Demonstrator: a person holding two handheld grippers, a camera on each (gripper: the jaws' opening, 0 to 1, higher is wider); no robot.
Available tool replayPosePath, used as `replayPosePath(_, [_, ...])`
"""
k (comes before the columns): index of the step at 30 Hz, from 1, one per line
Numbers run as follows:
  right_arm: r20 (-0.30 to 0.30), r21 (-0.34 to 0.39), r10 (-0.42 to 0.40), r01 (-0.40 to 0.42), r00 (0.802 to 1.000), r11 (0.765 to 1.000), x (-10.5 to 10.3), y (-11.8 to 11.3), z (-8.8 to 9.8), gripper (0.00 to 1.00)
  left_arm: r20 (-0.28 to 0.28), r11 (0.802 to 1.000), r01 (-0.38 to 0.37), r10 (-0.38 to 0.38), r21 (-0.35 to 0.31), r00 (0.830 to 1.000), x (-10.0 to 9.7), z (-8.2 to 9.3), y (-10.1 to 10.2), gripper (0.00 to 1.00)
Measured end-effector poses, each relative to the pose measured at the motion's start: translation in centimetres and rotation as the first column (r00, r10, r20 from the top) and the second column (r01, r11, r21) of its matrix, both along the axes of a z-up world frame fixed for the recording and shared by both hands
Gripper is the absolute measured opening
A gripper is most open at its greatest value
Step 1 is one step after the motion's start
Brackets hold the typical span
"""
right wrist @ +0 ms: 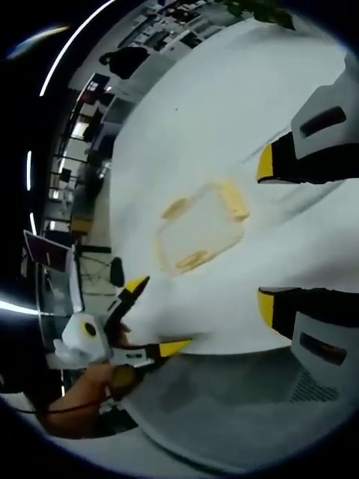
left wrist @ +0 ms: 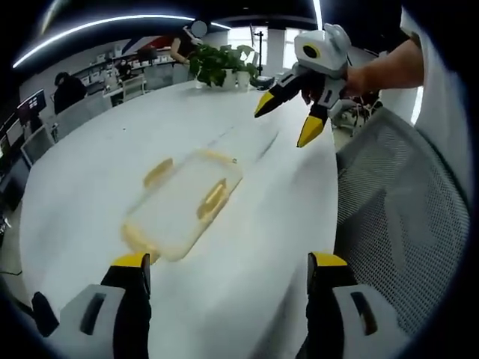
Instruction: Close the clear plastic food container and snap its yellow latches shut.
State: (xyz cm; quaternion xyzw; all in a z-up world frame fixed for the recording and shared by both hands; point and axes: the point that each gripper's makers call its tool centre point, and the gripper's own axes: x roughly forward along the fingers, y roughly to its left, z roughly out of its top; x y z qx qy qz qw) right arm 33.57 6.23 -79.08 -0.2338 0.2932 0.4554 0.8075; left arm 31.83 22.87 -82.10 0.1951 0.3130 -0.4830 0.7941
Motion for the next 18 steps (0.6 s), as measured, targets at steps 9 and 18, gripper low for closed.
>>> replayPosePath(9, [0.003, 0.001, 0.012, -0.012, 1.0, 1.0, 0.7, 0.3, 0.0, 0.59, 0.002, 1.0, 0.011, -0.011, 0.017, 1.0, 0.5, -0.2, 0.4, 0.88])
replayPosePath(18, [-0.001, 0.012, 0.023, -0.023, 1.0, 1.0, 1.3, 0.7, -0.1, 0.65, 0.004, 0.999, 0.014, -0.014, 0.031, 1.0, 1.5, -0.3, 1.1, 0.89])
